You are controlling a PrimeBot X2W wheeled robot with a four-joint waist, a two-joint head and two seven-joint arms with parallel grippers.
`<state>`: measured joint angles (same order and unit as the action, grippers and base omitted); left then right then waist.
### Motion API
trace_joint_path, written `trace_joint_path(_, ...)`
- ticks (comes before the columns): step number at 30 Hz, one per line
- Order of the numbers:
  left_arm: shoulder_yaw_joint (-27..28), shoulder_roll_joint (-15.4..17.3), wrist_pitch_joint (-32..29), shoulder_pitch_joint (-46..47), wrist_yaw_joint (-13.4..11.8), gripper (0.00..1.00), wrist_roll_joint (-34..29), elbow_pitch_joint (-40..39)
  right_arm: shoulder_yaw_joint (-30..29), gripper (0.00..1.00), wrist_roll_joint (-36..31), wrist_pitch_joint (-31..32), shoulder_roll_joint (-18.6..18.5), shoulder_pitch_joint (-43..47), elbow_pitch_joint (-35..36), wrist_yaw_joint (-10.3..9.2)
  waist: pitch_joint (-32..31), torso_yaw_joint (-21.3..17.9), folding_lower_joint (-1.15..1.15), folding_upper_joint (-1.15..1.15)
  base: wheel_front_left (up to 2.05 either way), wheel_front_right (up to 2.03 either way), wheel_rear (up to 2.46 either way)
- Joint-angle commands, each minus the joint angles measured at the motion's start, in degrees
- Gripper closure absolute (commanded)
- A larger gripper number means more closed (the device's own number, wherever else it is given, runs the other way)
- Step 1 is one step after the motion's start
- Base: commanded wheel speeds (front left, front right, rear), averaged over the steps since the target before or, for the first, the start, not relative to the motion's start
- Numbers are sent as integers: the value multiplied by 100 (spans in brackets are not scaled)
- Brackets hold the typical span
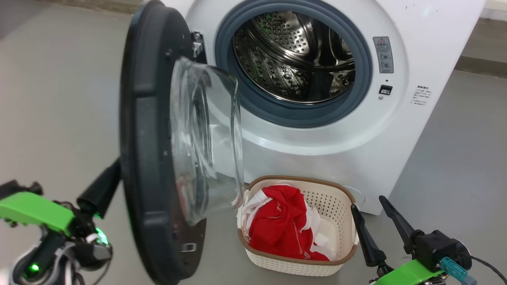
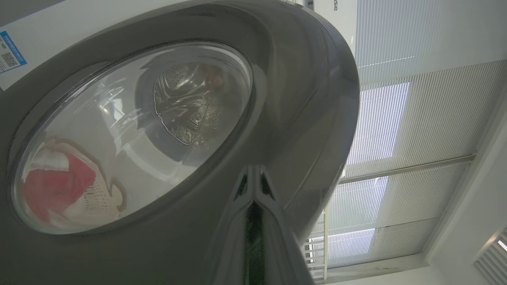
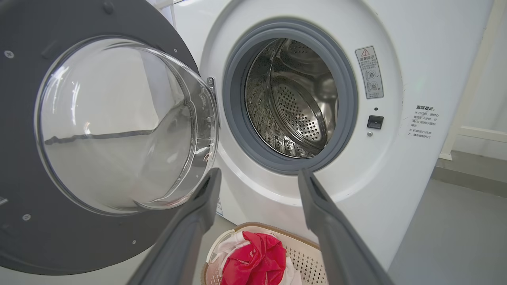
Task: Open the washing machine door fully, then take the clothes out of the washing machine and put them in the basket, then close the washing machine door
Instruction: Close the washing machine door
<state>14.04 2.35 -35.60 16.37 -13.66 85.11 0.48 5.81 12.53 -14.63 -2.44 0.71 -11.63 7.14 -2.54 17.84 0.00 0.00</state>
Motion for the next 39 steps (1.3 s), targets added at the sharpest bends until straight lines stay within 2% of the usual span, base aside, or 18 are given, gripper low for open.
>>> trace_joint_path(1,-20,55,-11,15,-5,100,141,-246,113,0,32,-37,-43,-290,127,35,18,-29,0,0,0,0,0)
trace_joint_path(9,-611,54,410,-273,39,100,651,-474,139,0,24,-37,-43,-316,103,35,63,-237,0,0,0,0,0)
trace_joint_path(19,-878,54,788,-331,295,100,1242,-327,141,0,5,-37,-43,-322,80,35,87,-621,0,0,0,0,0)
trace_joint_path(39,-1386,53,1525,-1,907,100,1387,66,129,0,-58,-37,-43,-429,87,35,301,-1252,0,0,0,0,0)
